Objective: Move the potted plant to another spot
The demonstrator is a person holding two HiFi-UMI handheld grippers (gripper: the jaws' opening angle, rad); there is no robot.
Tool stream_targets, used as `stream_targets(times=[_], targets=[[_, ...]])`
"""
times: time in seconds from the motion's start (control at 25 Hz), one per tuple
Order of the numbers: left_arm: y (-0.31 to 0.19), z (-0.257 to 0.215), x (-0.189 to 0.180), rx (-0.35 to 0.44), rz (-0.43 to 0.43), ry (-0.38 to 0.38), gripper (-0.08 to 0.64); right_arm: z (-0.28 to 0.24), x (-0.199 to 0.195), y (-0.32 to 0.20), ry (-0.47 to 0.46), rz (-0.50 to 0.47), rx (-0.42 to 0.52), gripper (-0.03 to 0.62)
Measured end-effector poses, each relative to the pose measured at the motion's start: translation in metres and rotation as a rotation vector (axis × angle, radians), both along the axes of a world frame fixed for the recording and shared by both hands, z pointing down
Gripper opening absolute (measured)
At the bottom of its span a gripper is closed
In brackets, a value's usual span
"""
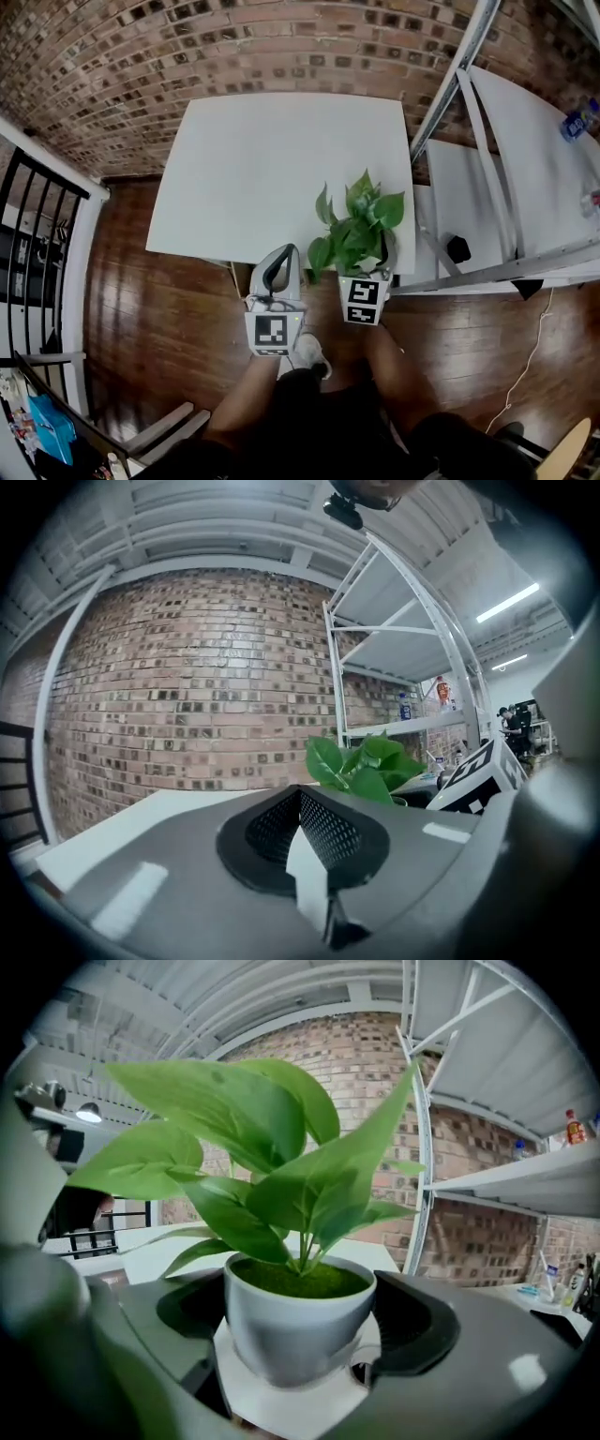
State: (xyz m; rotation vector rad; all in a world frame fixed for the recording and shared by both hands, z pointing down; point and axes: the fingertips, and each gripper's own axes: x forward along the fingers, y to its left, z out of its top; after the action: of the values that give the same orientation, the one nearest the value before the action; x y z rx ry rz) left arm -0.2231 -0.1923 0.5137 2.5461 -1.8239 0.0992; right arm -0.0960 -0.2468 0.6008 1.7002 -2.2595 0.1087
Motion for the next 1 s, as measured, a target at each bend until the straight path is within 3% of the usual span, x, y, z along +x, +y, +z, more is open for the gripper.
stream_targets(times=[0.24, 0.56, 1.0], targets=[[-0.014, 0.006, 0.001, -0.015, 0.020, 0.000, 0.014, 0.030, 0.007, -0.011, 0.001, 0.025, -0.033, 0.474], [-0.025, 0.010, 0.002, -0.031, 0.022, -0.003, 0.014, 0.038, -0.006, -0.022, 0.034, 0.016, -0.037, 0.476], [-0.025, 0.018, 0.016, -0.051, 0.041, -0.014, 0.014, 0.048, 0.003, -0.020, 0.007, 0.013, -0.091, 0.476]])
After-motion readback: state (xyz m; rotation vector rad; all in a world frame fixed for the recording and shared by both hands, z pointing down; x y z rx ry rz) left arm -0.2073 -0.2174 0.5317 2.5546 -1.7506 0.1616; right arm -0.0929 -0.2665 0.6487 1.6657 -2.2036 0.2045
